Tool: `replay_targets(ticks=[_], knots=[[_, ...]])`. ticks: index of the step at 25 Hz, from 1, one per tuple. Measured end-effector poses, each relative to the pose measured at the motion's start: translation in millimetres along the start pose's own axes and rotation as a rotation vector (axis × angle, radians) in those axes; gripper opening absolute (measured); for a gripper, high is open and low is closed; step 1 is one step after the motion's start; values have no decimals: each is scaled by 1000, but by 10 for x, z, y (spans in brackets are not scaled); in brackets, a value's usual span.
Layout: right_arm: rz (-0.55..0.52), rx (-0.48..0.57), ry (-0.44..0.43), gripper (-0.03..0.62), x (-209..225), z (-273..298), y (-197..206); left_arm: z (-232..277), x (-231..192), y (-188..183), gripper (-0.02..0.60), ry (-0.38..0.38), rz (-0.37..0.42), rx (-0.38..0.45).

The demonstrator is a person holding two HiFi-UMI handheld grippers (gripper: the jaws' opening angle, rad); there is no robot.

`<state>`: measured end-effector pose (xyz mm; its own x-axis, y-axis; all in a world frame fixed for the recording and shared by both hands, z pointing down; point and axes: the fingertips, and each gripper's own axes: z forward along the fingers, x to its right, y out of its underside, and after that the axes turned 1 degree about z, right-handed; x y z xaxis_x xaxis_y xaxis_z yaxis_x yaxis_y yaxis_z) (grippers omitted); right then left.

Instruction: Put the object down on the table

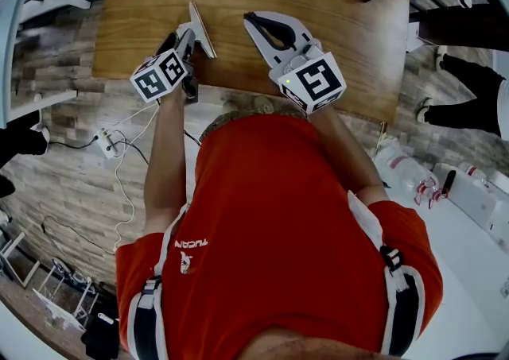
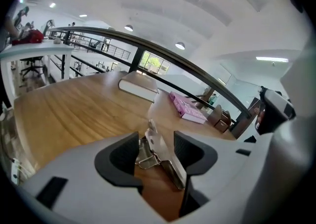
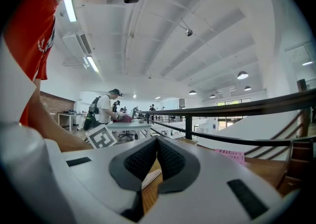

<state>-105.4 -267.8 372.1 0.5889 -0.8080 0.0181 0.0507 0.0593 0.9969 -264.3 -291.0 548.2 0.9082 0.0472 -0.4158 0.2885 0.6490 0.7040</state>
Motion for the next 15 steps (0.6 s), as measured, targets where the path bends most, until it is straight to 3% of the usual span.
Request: replay_targets(ticks=[5, 10, 15], knots=[[4, 14, -8, 25, -10, -28, -29, -246, 76, -257, 215, -42, 93, 137], [10, 36, -23, 25, -26, -63, -87, -616, 550, -654, 212, 73, 165, 359], [25, 65, -47, 25, -86, -66, -166, -950, 989, -850, 143, 152, 270, 482]])
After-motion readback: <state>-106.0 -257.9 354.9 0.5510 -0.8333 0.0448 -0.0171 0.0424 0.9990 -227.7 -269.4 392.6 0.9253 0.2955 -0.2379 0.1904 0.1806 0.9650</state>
